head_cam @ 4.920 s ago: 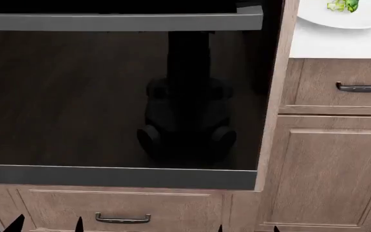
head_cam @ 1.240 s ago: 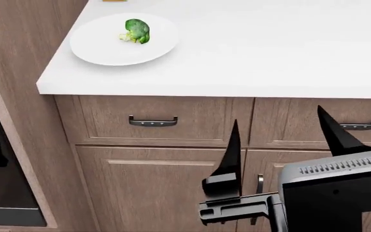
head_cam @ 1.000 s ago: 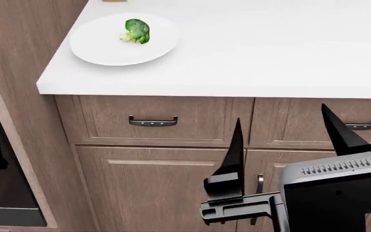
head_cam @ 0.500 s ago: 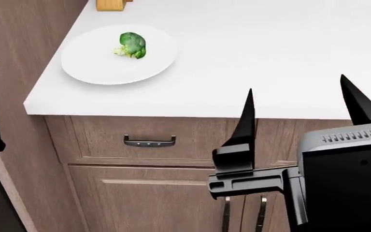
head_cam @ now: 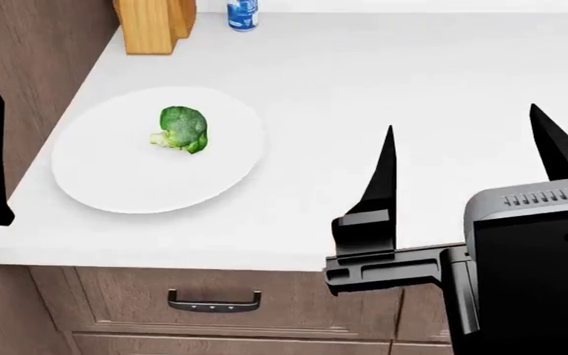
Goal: Pick the broccoli from the counter and place it in the microwave.
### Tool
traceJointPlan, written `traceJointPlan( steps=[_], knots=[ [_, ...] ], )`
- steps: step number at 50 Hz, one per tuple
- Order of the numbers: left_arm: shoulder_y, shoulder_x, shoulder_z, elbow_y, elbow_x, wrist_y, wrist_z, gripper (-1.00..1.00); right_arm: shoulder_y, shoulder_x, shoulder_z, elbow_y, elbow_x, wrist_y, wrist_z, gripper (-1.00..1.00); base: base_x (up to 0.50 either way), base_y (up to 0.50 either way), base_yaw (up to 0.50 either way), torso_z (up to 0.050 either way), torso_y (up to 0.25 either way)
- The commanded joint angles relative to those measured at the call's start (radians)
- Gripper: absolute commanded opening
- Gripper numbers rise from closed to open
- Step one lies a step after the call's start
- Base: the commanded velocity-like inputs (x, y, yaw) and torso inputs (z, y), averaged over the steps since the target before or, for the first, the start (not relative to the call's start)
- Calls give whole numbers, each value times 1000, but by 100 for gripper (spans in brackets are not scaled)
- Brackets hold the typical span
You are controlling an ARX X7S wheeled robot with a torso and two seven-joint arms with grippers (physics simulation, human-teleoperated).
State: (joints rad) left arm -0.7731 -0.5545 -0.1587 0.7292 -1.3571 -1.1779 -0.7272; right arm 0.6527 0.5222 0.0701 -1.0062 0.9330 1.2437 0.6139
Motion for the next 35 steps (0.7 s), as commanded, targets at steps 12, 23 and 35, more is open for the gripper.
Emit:
traceJointPlan(
  steps=[12, 23, 35],
  knots=[
    [-128, 15, 37, -115, -51, -47, -57, 100, -19, -18, -35, 49, -6, 12, 38, 100, 237, 0, 0, 0, 0],
    [-385, 73, 242, -444, 48, -116, 26, 100, -38, -32, -8, 66, 55, 53, 81, 100, 0, 0, 0, 0, 0],
    [-501, 146, 419, -686, 247, -23, 180, 100, -33, -20, -5, 62, 87, 57, 93, 100, 0, 0, 0, 0, 0]
  ],
)
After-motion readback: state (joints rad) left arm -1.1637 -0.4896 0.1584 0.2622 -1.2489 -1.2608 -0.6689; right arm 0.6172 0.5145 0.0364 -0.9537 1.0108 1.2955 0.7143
